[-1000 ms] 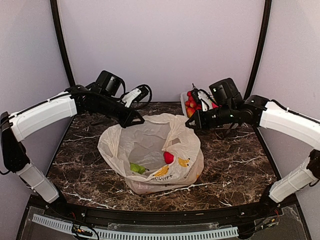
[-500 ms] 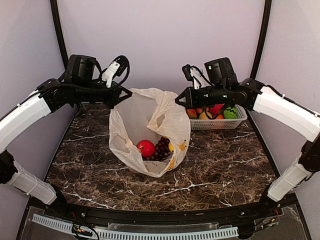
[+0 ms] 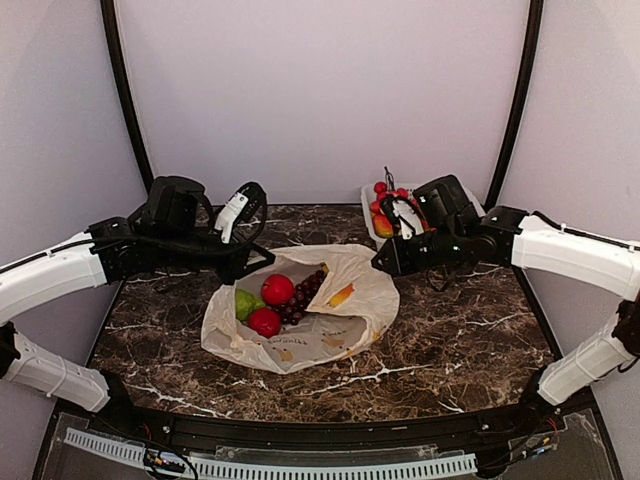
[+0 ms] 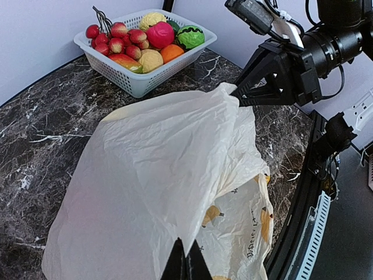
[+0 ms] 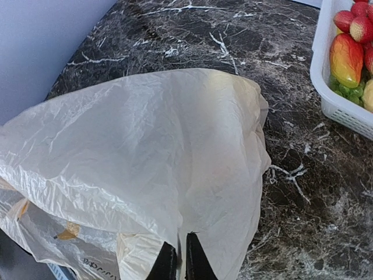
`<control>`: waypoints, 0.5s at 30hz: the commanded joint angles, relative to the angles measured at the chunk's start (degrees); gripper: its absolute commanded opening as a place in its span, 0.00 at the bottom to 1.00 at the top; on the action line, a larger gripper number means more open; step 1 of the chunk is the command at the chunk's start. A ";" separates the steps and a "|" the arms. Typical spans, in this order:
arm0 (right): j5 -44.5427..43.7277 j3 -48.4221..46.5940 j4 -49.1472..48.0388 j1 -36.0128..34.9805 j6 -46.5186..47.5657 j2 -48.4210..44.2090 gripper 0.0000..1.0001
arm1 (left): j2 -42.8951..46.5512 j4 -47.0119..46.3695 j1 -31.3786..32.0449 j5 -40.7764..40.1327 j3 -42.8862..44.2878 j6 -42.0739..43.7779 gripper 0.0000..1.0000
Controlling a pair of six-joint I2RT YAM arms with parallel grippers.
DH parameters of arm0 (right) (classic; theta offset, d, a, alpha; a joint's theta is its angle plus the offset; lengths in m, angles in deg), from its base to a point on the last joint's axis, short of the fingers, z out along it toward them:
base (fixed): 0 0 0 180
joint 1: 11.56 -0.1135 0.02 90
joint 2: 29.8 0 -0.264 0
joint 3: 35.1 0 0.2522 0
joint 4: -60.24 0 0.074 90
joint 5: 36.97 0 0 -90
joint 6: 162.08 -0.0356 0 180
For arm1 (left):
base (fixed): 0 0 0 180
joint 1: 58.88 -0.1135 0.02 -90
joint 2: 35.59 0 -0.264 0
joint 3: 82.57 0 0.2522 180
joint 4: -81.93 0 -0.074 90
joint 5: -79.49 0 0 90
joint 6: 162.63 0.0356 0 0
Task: Untie the knot of the plastic bag and take out the fruit
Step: Place the takeout bag at the center of the board.
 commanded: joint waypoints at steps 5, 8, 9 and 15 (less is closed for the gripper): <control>-0.13 -0.98 -1.92 -1.96 -0.28 -9.66 0.61 | 3.29 -3.96 1.44 -1.75 -3.11 -5.01 0.01; 0.82 0.72 -4.99 -4.01 -0.47 -13.92 0.75 | 3.62 -5.33 1.80 -2.73 -4.64 -6.74 0.01; 1.31 1.64 -6.46 -4.85 -0.61 -14.94 0.77 | 3.78 -5.56 1.90 -3.20 -5.46 -7.43 0.01; 2.09 7.60 -15.12 -12.04 -2.24 -14.90 0.73 | 4.05 -7.00 1.94 -6.60 -9.72 -11.34 0.01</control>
